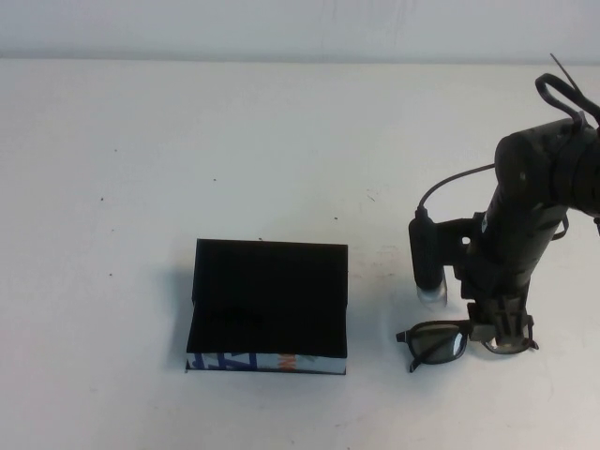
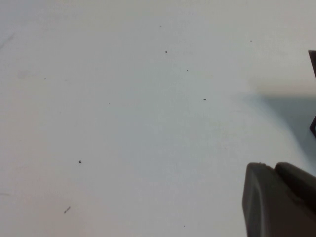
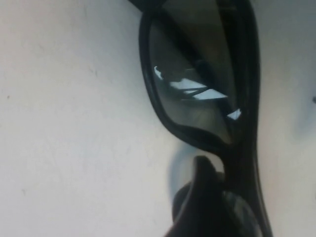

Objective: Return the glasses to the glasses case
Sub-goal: Pick up the glasses from the table

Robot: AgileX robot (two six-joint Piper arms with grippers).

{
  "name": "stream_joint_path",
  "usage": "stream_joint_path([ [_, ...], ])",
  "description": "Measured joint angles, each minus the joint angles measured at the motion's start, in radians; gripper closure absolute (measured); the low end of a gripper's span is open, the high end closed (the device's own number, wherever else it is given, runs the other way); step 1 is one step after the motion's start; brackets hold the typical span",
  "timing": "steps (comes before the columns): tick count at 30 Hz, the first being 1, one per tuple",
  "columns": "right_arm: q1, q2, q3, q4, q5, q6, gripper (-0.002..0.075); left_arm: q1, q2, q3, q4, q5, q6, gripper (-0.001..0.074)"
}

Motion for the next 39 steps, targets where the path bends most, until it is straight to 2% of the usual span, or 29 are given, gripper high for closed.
stream_joint_path([
  [23, 0.0, 0.04, 0.0, 0.059, 0.006, -0.024, 0.0327, 0.0, 0.0, 0.0, 0.0, 0.0, 0.0, 0.0735],
  [32, 0.0, 0.04, 0.0, 0.059, 0.031, -0.025, 0.0449, 0.0, 0.0, 0.0, 0.0, 0.0, 0.0, 0.0735],
  [39, 0.0, 0.04, 0.0, 0.059, 0.047, -0.025, 0.0588, 0.0, 0.0, 0.0, 0.0, 0.0, 0.0, 0.0735],
])
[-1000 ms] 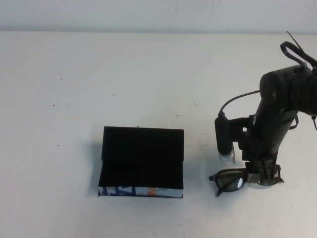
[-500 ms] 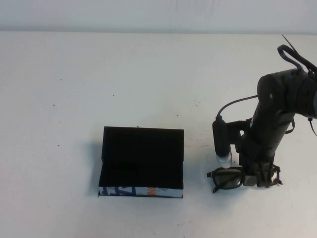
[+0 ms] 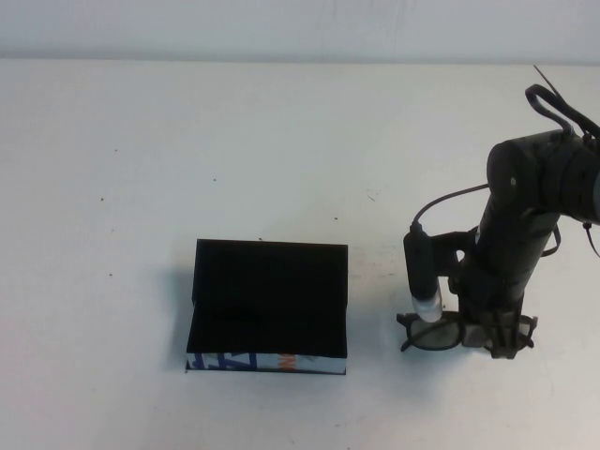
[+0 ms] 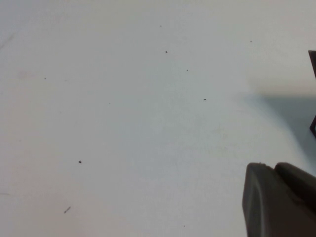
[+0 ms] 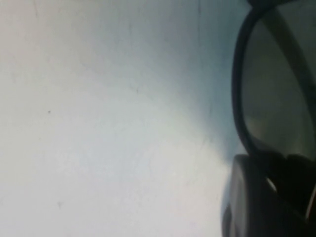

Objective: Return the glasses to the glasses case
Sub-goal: Pick up the glasses from the table, then place the glasses in the glasses case

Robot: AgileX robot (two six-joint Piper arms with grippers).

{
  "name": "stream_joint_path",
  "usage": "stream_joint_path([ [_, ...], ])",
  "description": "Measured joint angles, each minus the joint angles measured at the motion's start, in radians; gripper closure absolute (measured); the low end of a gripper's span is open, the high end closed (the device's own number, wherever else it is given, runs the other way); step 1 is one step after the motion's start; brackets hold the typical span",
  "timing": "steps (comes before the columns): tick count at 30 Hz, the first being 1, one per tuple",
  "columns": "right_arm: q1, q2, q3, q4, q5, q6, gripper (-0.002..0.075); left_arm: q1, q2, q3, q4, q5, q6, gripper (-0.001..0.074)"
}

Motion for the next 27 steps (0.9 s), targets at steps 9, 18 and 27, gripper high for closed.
stream_joint_path([
  [9, 0.0, 0.0, 0.0, 0.004, 0.053, 0.0, 0.0656, 0.0, 0.0, 0.0, 0.0, 0.0, 0.0, 0.0735],
  [18, 0.093, -0.104, 0.0, 0.046, 0.149, 0.153, 0.0657, 0.0, 0.0, 0.0, 0.0, 0.0, 0.0, 0.0735],
  [27, 0.29, -0.132, -0.164, 0.053, 0.18, 0.298, 0.0657, 0.0, 0.0, 0.0, 0.0, 0.0, 0.0, 0.0735],
])
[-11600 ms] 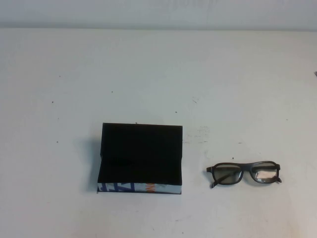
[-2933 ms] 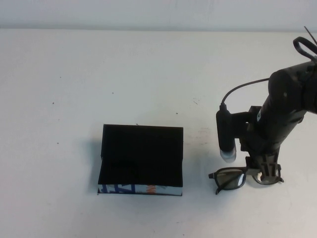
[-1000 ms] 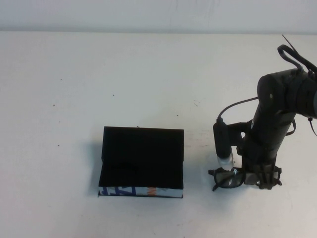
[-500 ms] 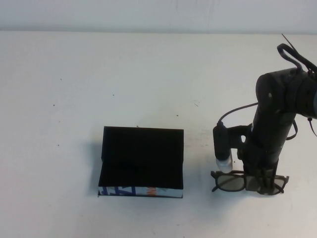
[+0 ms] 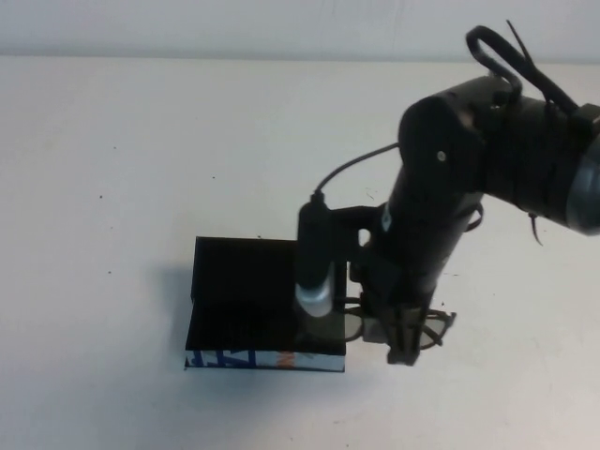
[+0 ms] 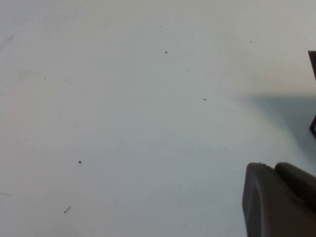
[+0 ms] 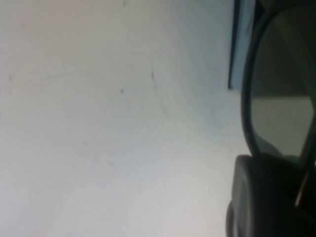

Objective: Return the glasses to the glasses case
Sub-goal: Place the glasses in the glasses case

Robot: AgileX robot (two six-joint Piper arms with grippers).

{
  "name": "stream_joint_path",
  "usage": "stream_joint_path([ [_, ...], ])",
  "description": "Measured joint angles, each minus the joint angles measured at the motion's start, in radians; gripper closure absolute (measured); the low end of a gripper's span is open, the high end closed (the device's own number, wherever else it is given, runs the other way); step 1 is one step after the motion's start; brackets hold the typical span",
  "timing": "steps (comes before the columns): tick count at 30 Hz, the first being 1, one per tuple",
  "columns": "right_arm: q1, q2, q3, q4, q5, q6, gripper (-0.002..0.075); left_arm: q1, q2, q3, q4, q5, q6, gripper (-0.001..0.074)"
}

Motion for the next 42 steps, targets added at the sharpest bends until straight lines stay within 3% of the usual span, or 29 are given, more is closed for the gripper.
stream_joint_path([
  [8, 0.124, 0.13, -0.22, 0.0, 0.006, 0.024, 0.0657, 0.0, 0.0, 0.0, 0.0, 0.0, 0.0, 0.0735],
  [17, 0.173, 0.293, -0.394, -0.039, 0.006, 0.032, 0.0657, 0.0, 0.0, 0.0, 0.0, 0.0, 0.0, 0.0735],
  [42, 0.159, 0.371, -0.413, -0.053, 0.009, 0.087, 0.0658, 0.0, 0.0, 0.0, 0.0, 0.0, 0.0, 0.0735],
])
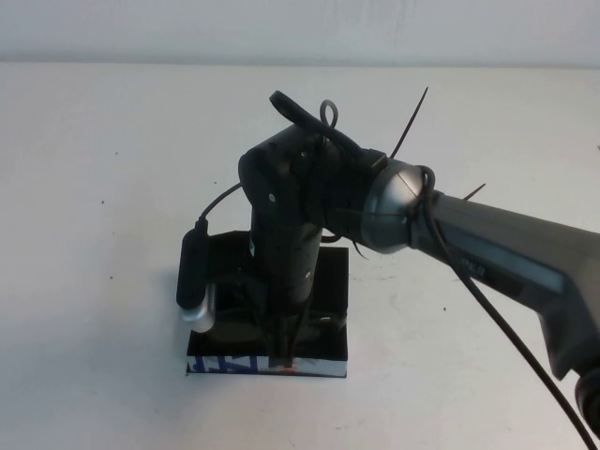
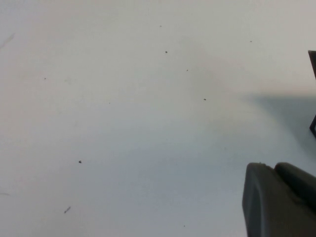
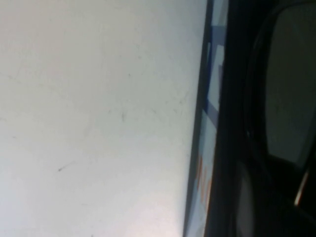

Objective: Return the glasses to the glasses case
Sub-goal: Place the glasses in the glasses case

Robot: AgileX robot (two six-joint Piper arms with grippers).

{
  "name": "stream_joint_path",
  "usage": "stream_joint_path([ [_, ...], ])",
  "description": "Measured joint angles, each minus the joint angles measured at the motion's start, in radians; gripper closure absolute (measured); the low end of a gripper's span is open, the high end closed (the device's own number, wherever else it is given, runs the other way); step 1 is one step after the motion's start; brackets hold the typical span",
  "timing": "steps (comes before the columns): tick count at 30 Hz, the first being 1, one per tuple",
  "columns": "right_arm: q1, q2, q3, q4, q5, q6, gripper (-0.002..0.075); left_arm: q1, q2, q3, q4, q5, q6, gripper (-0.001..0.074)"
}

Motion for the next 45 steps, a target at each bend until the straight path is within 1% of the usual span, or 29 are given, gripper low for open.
stream_joint_path([
  [45, -0.007, 0.034, -0.006, 0.028, 0.0, 0.002, 0.0659, 0.0, 0.0, 0.0, 0.0, 0.0, 0.0, 0.0735],
])
